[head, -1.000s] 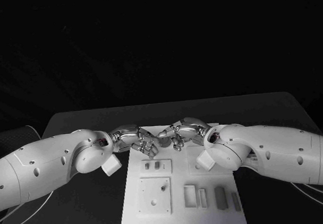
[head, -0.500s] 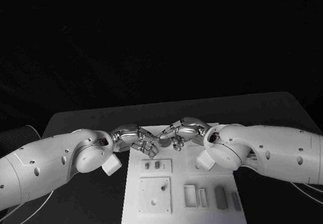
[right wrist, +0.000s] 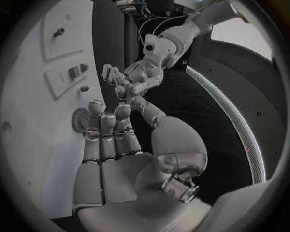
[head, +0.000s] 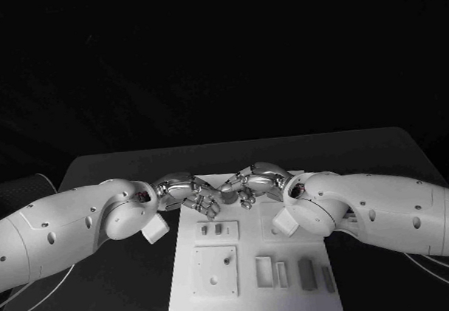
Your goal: Assemble the parts on the task board
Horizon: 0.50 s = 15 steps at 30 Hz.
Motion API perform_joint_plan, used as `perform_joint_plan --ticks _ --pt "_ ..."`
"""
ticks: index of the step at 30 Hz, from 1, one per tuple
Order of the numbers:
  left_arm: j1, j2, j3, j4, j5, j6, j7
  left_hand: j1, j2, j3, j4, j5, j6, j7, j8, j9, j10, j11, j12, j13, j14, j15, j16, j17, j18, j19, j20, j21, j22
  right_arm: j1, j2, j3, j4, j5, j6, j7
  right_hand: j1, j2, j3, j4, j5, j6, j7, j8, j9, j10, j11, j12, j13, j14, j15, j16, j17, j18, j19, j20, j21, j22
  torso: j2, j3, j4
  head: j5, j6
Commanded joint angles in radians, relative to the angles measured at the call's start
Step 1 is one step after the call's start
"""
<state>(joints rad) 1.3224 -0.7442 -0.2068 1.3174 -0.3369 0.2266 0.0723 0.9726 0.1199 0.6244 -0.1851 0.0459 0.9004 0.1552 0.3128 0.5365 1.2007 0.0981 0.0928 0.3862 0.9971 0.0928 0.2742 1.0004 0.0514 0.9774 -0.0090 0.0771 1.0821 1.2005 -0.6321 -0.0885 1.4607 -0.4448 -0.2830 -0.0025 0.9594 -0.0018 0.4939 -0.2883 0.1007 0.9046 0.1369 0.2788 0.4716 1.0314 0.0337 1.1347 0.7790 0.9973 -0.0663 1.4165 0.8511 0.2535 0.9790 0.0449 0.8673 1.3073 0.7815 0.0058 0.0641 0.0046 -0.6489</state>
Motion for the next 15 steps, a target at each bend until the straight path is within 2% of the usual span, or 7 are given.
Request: perform_joint_plan --ticks 1,11,15 --pt "0.001 0.002 0.001 0.002 0.007 0.013 0.007 0.002 0.01 0.005 0.0 0.003 0.004 -0.001 0.003 0.002 0.007 -0.001 -0.005 0.002 0.009 -0.001 -0.007 0.001 0.008 0.007 0.002 0.001 0.002 0.0 0.002 0.0 0.002 -0.001 0.008 0.017 0.001 -0.01 -0.007 0.0 -0.007 -0.002 0.005 -0.001 0.001 0.003 -0.004 0.002 -0.002 -0.001 -0.005 0.005 -0.001 0.008 0.001 0.004 0.005 0.015 0.0 -0.0002 0.0003 0.0 0.0" --pt "0.001 0.002 0.001 0.002 0.007 0.014 0.007 0.0 0.011 0.007 -0.002 0.003 0.004 0.0 0.003 0.002 0.007 -0.001 -0.005 0.002 0.009 -0.001 -0.007 0.002 0.008 0.006 0.002 0.001 0.002 0.0 0.004 0.001 0.001 0.002 0.009 0.02 -0.002 -0.008 -0.007 0.001 -0.008 -0.008 0.007 -0.005 0.0 0.003 -0.002 0.002 -0.003 -0.001 -0.004 0.005 -0.002 0.008 0.001 0.004 0.004 0.014 0.0 -0.0005 0.0003 0.0 0.0" --pt "0.001 0.003 0.001 0.002 0.007 0.015 0.007 -0.001 0.011 0.008 -0.003 0.003 0.004 0.0 0.003 0.002 0.007 -0.001 -0.005 0.002 0.009 -0.001 -0.007 0.002 0.008 0.006 0.002 0.001 0.003 0.0 0.005 0.001 0.001 0.002 0.012 0.02 0.0 0.0 -0.004 0.001 -0.006 -0.008 0.007 -0.004 0.001 0.003 -0.002 0.002 -0.003 -0.001 -0.004 0.005 -0.002 0.008 0.002 0.003 0.003 0.014 0.0 -0.0006 0.0004 -0.001 0.0"
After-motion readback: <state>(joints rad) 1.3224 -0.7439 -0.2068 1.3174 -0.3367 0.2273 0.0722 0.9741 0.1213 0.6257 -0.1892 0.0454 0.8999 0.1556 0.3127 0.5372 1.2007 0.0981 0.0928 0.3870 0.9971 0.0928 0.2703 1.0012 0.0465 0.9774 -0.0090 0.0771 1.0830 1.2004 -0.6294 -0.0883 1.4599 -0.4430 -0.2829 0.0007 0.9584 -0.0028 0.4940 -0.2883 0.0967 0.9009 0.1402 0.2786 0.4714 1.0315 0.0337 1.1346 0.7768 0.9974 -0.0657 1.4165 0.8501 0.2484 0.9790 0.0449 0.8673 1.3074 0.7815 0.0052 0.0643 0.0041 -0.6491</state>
